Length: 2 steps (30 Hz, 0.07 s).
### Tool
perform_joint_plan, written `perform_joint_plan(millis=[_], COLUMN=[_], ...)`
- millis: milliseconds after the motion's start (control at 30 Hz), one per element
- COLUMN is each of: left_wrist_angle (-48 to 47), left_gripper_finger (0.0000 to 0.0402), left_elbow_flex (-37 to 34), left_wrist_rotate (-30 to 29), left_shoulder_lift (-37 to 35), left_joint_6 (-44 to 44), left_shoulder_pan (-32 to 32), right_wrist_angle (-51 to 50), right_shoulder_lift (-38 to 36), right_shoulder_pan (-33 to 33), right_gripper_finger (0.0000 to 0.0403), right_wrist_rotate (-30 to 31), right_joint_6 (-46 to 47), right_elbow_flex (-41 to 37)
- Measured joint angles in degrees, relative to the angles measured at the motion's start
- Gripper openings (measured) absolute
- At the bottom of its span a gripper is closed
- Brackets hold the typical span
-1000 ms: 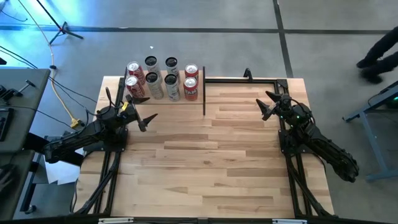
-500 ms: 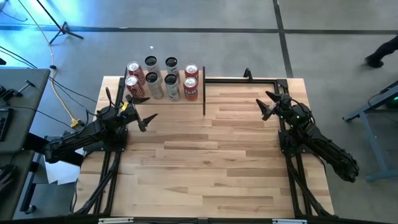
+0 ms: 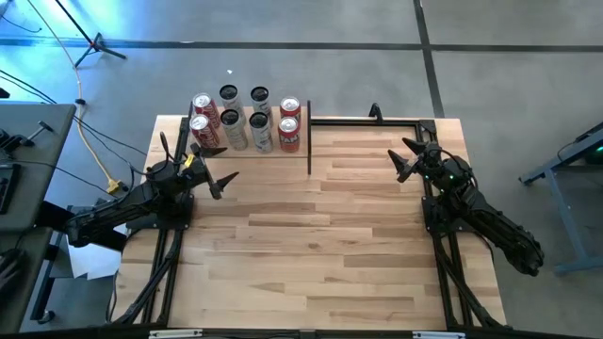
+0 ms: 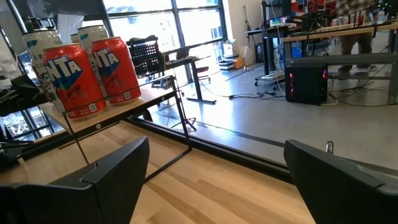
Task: Place canned beverage on shelf
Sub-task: Return to Home Position
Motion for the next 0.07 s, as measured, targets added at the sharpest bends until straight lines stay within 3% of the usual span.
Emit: perform_joint_plan(millis=[67], left_wrist_angle=[0.0], left_gripper_finger=[0.0388], left_elbow_flex=[0.0], left_wrist_rotate=[0.0], left_shoulder_lift=[0.0], left_joint_6=[0.0], left_shoulder_pan=[0.0], right_wrist_angle=[0.0], right_shoulder_lift=[0.0], right_shoulder_pan=[0.0], right_gripper_finger=[0.0359], right_wrist_rotate=[0.0], right_joint_6=[0.0], right_elbow_flex=[0.0])
